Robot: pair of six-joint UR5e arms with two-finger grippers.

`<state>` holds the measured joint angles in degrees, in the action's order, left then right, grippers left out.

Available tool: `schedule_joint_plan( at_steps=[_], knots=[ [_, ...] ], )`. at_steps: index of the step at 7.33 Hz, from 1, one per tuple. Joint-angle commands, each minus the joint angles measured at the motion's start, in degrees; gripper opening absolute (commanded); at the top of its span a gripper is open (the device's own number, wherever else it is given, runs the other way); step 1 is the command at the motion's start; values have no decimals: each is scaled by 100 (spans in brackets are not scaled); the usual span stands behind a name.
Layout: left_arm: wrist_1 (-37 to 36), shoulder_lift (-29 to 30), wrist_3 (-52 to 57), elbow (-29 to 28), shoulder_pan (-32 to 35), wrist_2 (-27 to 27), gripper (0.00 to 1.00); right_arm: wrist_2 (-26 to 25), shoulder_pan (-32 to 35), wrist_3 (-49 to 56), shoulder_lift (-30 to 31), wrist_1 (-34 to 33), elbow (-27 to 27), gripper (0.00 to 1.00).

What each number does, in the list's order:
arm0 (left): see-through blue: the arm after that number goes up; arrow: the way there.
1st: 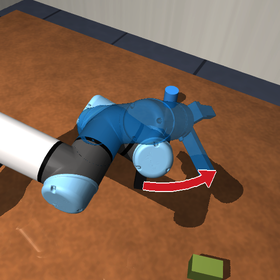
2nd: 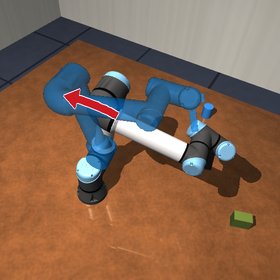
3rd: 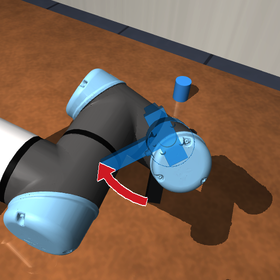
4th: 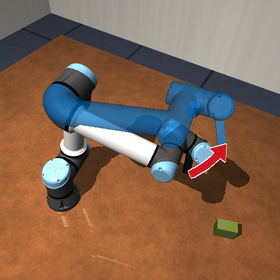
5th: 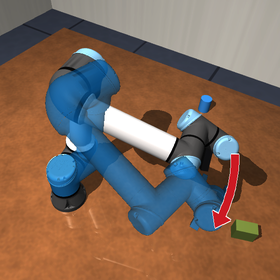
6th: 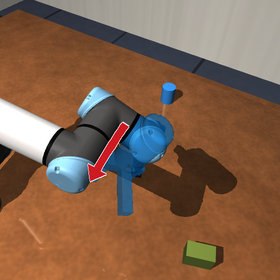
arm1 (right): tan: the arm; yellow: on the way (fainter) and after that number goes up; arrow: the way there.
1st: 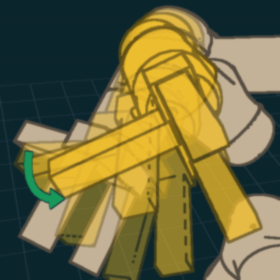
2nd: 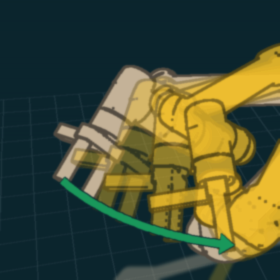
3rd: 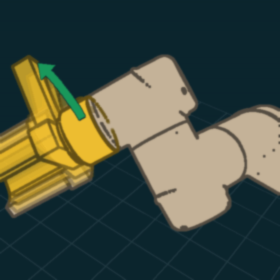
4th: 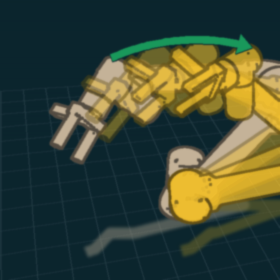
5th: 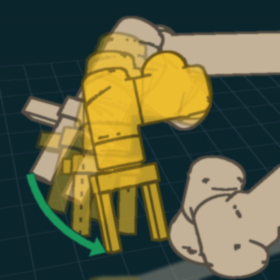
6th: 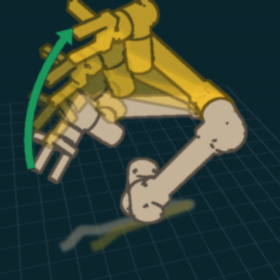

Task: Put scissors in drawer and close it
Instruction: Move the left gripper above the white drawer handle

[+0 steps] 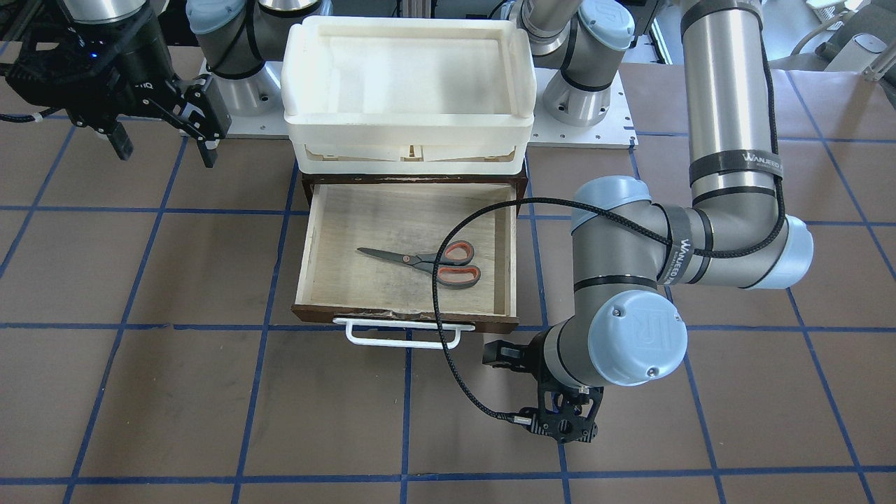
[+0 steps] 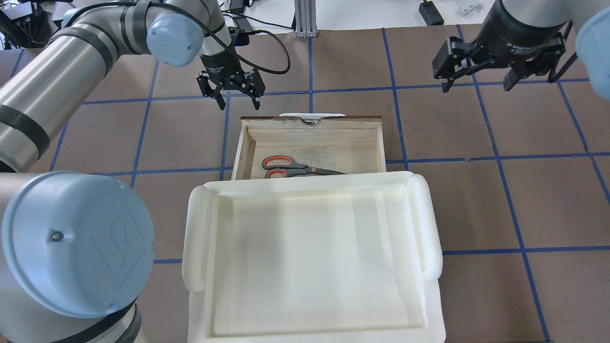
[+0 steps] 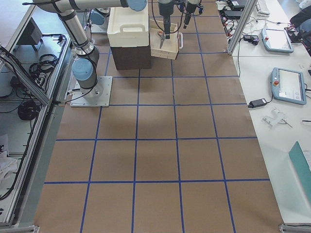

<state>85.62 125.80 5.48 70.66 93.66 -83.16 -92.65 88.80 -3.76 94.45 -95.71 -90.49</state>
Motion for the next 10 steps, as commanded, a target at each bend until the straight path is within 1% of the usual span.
schedule_joint_plan(
  at_steps=[1,3,5,6,10],
  knots=[
    [209,-21,-38,18,3,141,100,19,76,-300,-23,-263,14,100],
    [463,-64,-38,27,-23,142,100,54,216,-248,-67,-255,-13,100],
    [648,-73,-38,27,-41,150,100,334,226,-317,-67,-264,-4,100],
    [693,-108,-38,27,-41,142,100,231,226,-318,-67,-264,-4,100],
    [877,-170,-47,35,-41,124,100,239,111,-327,-50,-115,-22,100]
  ],
)
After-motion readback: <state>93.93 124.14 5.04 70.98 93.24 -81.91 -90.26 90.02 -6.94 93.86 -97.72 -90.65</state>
